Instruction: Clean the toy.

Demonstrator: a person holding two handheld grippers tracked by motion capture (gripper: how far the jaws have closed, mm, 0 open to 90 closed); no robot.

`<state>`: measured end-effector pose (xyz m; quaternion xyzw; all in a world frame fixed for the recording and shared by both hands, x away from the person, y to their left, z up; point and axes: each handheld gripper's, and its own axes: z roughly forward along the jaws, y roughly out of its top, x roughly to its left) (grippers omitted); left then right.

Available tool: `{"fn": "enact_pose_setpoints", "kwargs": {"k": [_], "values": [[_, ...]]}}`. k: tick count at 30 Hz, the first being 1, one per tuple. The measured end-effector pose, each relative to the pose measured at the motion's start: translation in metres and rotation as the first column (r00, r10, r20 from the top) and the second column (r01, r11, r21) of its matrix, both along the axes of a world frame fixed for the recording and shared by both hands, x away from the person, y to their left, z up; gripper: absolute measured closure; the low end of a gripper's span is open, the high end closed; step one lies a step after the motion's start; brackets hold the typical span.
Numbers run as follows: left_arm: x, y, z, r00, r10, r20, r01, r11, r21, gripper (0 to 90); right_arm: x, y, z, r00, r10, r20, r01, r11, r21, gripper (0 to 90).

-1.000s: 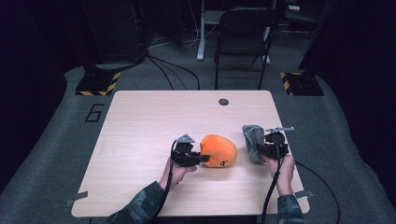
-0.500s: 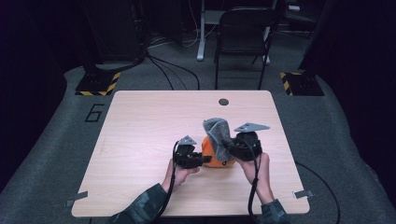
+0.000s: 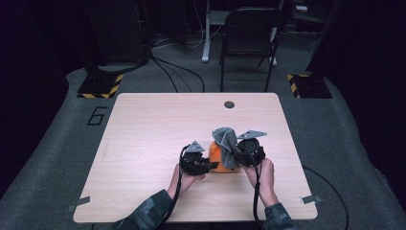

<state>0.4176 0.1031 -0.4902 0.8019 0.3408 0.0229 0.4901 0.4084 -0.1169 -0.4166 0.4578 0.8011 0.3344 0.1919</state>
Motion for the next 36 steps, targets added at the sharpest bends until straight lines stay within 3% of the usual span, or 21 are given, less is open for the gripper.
{"fn": "enact_pose_setpoints", "kwargs": {"k": [6,12,16,18,20,21,23,26,28,31,34,36], "values": [[0.001,0.000,-0.001,1.0000,-0.009,-0.001,0.009,0.9999,-0.006,70.7,0.009,-0.023,-0.011,0.9973,-0.065,-0.035,0.065,0.9979,0.000,74.9],[0.000,0.000,-0.002,0.9998,-0.019,0.008,0.019,0.9997,-0.016,70.7,0.019,-0.042,-0.029,0.9860,-0.138,-0.094,0.137,0.9904,-0.011,75.1],[0.000,-0.001,-0.003,0.9995,-0.024,0.021,0.025,0.9994,-0.023,70.7,0.024,-0.050,-0.042,0.9817,-0.147,-0.121,0.149,0.9888,0.010,75.2],[-0.001,-0.001,-0.003,0.9994,-0.027,0.022,0.027,0.9994,-0.021,70.7,0.026,-0.051,-0.046,0.9798,-0.153,-0.129,0.154,0.9881,0.000,75.2],[-0.001,-0.001,-0.003,0.9994,-0.027,0.023,0.028,0.9994,-0.022,70.7,0.027,-0.052,-0.051,0.9695,-0.179,-0.168,0.179,0.9838,-0.013,75.2],[-0.001,-0.001,-0.003,0.9993,-0.028,0.023,0.028,0.9994,-0.021,70.7,0.029,-0.054,-0.056,0.9700,-0.178,-0.166,0.176,0.9841,-0.027,75.2],[-0.001,-0.001,-0.003,0.9994,-0.025,0.024,0.026,0.9995,-0.020,70.7,0.031,-0.054,-0.063,0.9628,-0.187,-0.195,0.182,0.9823,-0.044,75.2],[0.000,0.000,-0.003,0.9996,-0.015,0.025,0.015,0.9996,-0.022,70.7,0.035,-0.056,-0.071,0.9600,-0.186,-0.210,0.173,0.9818,-0.079,75.2],[0.000,0.000,-0.003,0.9996,-0.015,0.025,0.015,0.9997,-0.021,70.7,0.034,-0.059,-0.066,0.9576,-0.204,-0.204,0.192,0.9786,-0.073,75.9],[0.000,0.001,-0.003,0.9996,-0.011,0.027,0.012,0.9997,-0.021,70.7,0.029,-0.065,-0.047,0.9641,-0.211,-0.161,0.207,0.9773,-0.046,76.4],[0.000,0.001,-0.003,0.9996,-0.014,0.027,0.014,0.9997,-0.019,70.7,0.019,-0.068,-0.017,0.9762,-0.197,-0.090,0.201,0.9791,0.032,76.4],[-0.001,0.001,-0.003,0.9995,-0.011,0.030,0.011,0.9998,-0.016,70.7,0.011,-0.064,0.004,0.9874,-0.155,-0.034,0.157,0.9828,0.097,76.3]]}}
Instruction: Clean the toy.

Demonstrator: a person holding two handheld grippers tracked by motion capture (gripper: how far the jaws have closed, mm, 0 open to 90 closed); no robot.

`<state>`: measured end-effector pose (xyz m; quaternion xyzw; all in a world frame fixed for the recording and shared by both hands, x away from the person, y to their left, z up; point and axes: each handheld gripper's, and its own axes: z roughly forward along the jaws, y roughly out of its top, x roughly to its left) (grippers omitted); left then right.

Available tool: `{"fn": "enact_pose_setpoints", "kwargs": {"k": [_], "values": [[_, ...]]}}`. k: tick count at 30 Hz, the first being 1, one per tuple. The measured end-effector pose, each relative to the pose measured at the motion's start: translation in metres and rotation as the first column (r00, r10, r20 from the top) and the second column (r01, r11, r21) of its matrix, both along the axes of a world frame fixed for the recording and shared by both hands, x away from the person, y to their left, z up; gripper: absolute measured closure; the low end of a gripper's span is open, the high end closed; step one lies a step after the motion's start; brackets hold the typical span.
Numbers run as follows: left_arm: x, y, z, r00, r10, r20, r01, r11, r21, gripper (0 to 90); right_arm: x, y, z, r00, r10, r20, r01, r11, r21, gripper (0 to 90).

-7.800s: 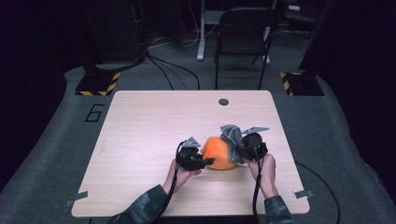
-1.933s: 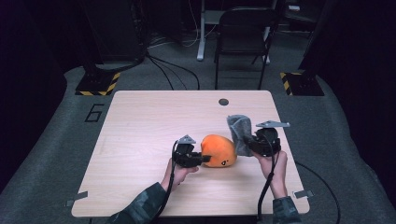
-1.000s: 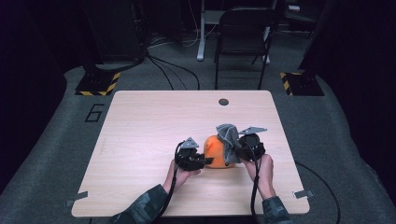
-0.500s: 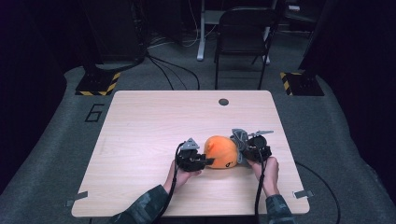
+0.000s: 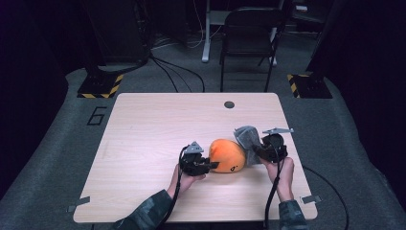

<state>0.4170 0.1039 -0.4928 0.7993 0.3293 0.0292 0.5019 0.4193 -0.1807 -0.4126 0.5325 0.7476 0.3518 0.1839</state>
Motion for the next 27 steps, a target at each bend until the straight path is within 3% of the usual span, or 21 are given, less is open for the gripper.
{"fn": "enact_pose_setpoints", "kwargs": {"k": [3,5,7,9,11,18,27], "values": [[-0.001,-0.001,0.000,1.0000,-0.004,0.007,0.004,1.0000,0.002,70.7,-0.011,0.017,0.020,0.9948,0.081,0.062,-0.083,0.9956,0.042,76.1],[-0.001,-0.001,0.001,0.9999,-0.002,0.010,0.002,1.0000,0.008,70.7,-0.016,0.032,0.025,0.9883,0.128,0.082,-0.133,0.9896,0.055,76.0],[-0.001,-0.001,0.001,0.9998,-0.006,0.021,0.006,0.9999,0.016,70.7,-0.019,0.050,0.022,0.9814,0.178,0.072,-0.181,0.9828,0.036,75.8],[-0.001,0.000,0.000,0.9998,-0.002,0.018,0.001,0.9997,0.023,70.7,-0.018,0.064,0.014,0.9783,0.198,0.061,-0.198,0.9802,-0.014,75.5],[0.000,0.001,0.000,0.9999,0.001,0.014,-0.002,0.9998,0.022,70.7,-0.016,0.067,0.007,0.9779,0.202,0.052,-0.200,0.9786,-0.049,75.5],[-0.001,-0.001,-0.001,0.9999,-0.004,0.013,0.004,0.9999,0.016,70.7,-0.009,0.057,-0.001,0.9850,0.171,0.021,-0.169,0.9833,-0.067,75.4],[-0.001,-0.002,-0.001,0.9998,-0.010,0.020,0.009,0.9999,0.013,70.7,0.003,0.031,-0.016,0.9932,0.108,-0.042,-0.110,0.9934,-0.032,75.3]]}}
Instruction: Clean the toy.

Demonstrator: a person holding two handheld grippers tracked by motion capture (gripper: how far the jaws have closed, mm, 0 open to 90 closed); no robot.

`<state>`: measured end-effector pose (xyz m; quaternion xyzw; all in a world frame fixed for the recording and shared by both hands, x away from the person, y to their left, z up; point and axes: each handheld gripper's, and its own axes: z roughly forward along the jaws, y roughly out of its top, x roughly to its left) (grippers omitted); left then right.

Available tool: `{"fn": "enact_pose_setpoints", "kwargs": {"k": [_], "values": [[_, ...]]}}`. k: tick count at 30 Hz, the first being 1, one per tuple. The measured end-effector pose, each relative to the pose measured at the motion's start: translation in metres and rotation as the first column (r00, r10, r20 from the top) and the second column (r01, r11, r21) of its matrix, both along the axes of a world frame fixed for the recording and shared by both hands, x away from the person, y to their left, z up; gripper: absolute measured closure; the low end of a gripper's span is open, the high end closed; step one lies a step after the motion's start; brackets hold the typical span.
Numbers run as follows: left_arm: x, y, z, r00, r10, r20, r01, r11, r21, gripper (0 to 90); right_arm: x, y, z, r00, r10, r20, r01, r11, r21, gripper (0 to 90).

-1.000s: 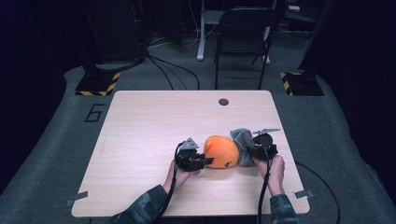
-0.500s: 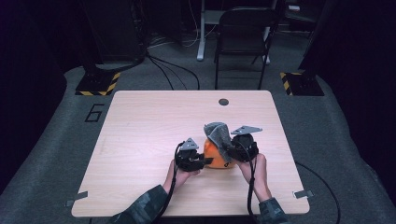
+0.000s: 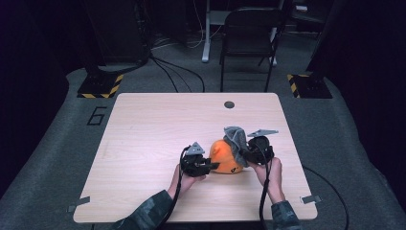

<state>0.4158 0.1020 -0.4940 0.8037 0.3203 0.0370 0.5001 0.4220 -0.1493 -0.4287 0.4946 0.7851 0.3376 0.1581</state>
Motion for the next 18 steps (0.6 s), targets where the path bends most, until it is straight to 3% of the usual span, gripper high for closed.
{"fn": "enact_pose_setpoints", "kwargs": {"k": [4,8,12,14,16,18], "values": [[0.000,0.000,0.000,1.0000,-0.001,0.000,0.001,1.0000,-0.002,70.4,0.007,-0.014,-0.014,0.9978,-0.054,-0.039,0.053,0.9981,-0.032,75.3],[0.000,0.000,0.000,1.0000,-0.002,0.002,0.002,1.0000,-0.003,70.4,0.014,-0.025,-0.033,0.9918,-0.083,-0.097,0.081,0.9963,-0.030,75.4],[0.000,0.000,0.000,1.0000,0.000,0.000,0.000,1.0000,-0.003,70.4,0.018,-0.026,-0.047,0.9850,-0.109,-0.134,0.098,0.9918,-0.081,75.4],[0.000,0.001,0.000,1.0000,0.003,-0.002,-0.003,1.0000,-0.005,70.4,0.021,-0.024,-0.059,0.9820,-0.115,-0.149,0.094,0.9852,-0.143,75.3],[0.000,0.001,0.000,1.0000,0.002,-0.009,-0.002,1.0000,-0.008,70.4,0.022,-0.023,-0.066,0.9845,-0.108,-0.138,0.087,0.9850,-0.149,75.3],[0.000,0.002,0.000,1.0000,0.001,-0.009,-0.002,1.0000,-0.008,70.4,0.022,-0.021,-0.063,0.9823,-0.113,-0.150,0.088,0.9828,-0.162,75.4]]}}
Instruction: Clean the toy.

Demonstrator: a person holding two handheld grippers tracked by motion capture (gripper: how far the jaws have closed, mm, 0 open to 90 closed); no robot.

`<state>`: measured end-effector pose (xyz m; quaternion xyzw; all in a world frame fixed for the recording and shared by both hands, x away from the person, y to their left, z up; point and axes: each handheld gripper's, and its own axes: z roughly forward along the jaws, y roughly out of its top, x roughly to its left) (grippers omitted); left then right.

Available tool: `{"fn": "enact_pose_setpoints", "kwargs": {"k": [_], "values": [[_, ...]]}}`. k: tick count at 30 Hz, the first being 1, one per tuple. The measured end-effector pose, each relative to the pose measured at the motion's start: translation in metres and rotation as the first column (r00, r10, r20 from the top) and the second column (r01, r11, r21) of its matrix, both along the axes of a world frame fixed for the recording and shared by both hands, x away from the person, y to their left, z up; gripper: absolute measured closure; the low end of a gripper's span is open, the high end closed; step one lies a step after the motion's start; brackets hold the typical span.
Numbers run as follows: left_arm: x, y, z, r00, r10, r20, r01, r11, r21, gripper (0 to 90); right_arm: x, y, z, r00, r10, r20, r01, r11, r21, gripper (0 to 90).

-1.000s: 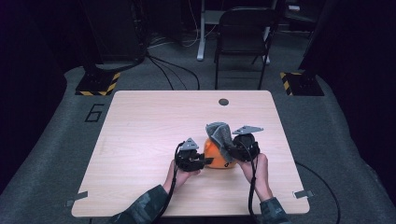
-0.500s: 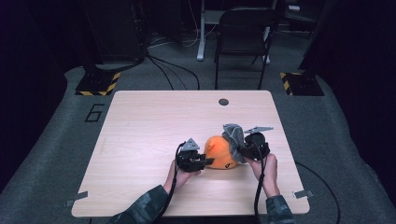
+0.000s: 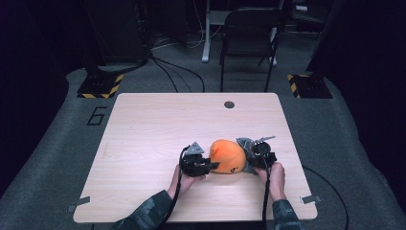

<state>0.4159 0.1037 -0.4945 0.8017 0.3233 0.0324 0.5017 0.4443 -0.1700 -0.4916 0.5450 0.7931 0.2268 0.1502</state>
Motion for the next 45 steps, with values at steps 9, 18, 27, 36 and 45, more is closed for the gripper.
{"fn": "enact_pose_setpoints", "kwargs": {"k": [9,18,27,36,45], "values": [[0.001,0.000,0.000,1.0000,0.002,-0.001,-0.002,1.0000,-0.001,70.5,-0.003,-0.011,0.016,0.9994,-0.030,0.019,0.030,0.9993,0.024,75.5],[0.001,0.001,0.000,1.0000,0.002,0.002,-0.002,1.0000,0.002,70.5,-0.020,-0.011,0.067,0.9859,-0.024,0.165,0.011,0.9968,0.080,75.2],[0.001,0.001,0.000,1.0000,-0.005,0.001,0.005,1.0000,0.009,70.4,-0.045,0.024,0.109,0.9437,0.098,0.316,-0.157,0.9735,0.166,75.3],[0.002,0.000,-0.001,1.0000,0.005,-0.003,-0.005,1.0000,-0.001,70.4,-0.035,0.049,0.077,0.9587,0.140,0.248,-0.164,0.9833,0.079,75.4],[0.001,0.000,-0.001,1.0000,-0.001,0.001,0.001,1.0000,0.002,70.3,-0.025,0.026,0.065,0.9809,0.083,0.176,-0.093,0.9945,0.049,75.2]]}}
